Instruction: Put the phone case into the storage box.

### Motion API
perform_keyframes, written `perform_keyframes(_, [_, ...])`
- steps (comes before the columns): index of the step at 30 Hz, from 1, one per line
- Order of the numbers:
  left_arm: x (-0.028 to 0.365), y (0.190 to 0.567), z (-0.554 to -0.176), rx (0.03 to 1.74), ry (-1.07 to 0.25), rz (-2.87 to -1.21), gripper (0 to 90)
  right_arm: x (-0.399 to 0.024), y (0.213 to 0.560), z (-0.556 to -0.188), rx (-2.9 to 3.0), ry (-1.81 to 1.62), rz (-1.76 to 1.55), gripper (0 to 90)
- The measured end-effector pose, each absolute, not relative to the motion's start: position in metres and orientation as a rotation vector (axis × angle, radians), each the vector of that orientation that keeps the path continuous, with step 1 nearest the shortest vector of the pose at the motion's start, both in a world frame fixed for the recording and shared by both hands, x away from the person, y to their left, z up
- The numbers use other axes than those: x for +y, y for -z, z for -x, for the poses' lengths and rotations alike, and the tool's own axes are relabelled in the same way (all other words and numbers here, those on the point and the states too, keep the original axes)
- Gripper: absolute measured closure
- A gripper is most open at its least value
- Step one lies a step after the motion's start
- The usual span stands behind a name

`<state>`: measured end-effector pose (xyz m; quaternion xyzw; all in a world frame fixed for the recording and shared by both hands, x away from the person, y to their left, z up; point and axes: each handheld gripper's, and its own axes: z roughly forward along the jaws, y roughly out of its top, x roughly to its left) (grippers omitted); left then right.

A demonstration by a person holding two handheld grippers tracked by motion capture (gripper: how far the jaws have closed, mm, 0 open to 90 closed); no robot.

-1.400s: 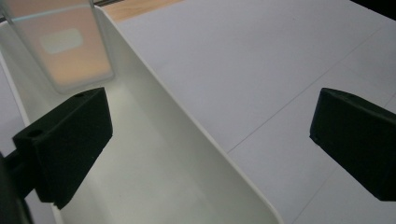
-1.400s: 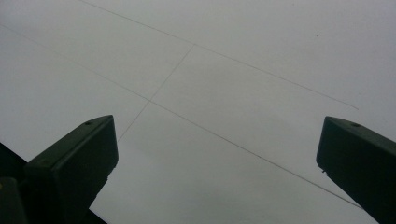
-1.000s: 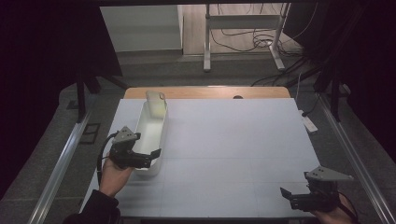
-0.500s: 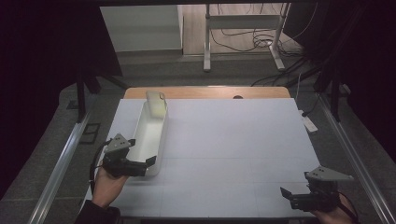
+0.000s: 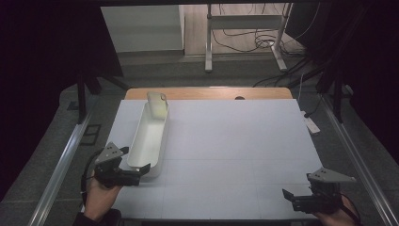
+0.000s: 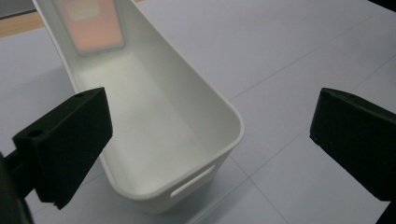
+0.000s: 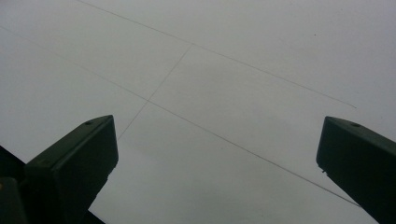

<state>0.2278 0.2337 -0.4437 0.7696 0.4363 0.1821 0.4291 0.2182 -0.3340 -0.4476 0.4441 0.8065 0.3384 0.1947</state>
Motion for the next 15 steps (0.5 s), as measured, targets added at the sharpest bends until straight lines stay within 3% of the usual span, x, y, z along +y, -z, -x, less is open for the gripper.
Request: perform_keyframes(15, [0.243, 0.448, -0.203, 1.116, -0.465, -1.913, 0.0, -0.334, 0.448, -0.218, 2.261, -0.945, -1.246, 0.0])
